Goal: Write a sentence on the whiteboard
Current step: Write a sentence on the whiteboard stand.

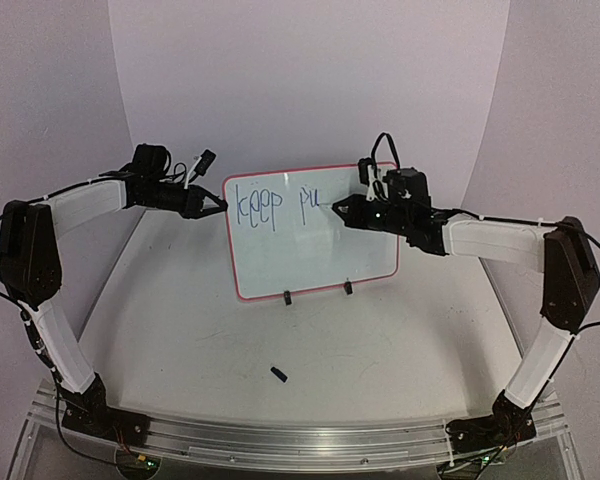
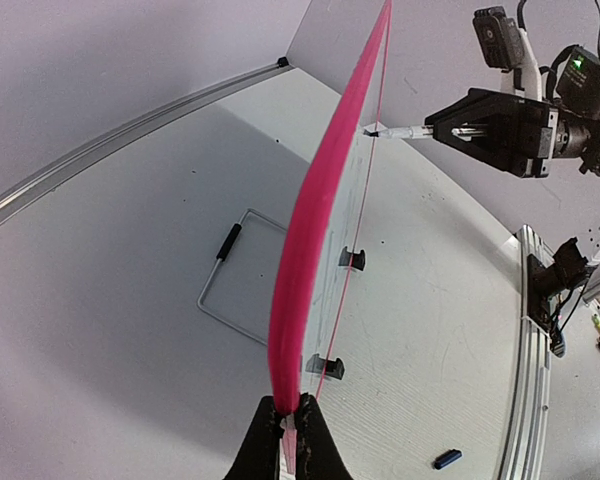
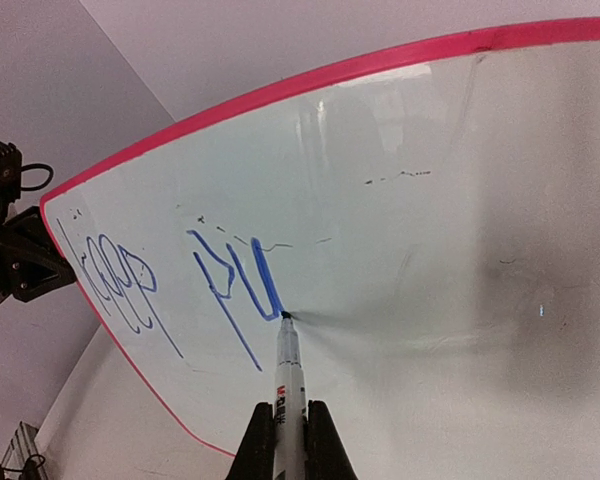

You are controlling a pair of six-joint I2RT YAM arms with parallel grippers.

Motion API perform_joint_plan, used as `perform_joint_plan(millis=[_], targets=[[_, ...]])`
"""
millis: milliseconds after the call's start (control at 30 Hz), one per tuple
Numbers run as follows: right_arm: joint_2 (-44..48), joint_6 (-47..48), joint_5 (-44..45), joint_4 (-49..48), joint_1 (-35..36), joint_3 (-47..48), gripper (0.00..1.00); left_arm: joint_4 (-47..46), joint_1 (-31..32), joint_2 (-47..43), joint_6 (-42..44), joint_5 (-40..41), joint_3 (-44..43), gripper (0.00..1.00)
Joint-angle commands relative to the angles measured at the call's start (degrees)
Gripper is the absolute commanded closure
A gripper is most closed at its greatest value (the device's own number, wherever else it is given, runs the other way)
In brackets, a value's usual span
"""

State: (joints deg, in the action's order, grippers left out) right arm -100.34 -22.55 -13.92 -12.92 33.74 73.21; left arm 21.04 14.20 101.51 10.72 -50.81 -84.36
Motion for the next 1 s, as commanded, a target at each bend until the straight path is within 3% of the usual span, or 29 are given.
perform_joint_plan(millis=[0, 600, 967], targets=[[2.76, 0.13, 2.41, -0.17, -0.34, -0.65, 1.00, 3.66, 1.01, -1.51, 1.29, -0.29, -0.98, 1.00], [10.40, 1.36, 0.84, 1.44, -0.64, -2.55, 1.00, 3.66, 1.26, -1.93, 1.29, -0.07, -0.72, 1.00], [10.55, 0.22, -10.63, -1.35, -5.34, -4.61, 1.00, 3.73, 1.77, -1.06, 1.41, 0.19, -0.72, 1.00]])
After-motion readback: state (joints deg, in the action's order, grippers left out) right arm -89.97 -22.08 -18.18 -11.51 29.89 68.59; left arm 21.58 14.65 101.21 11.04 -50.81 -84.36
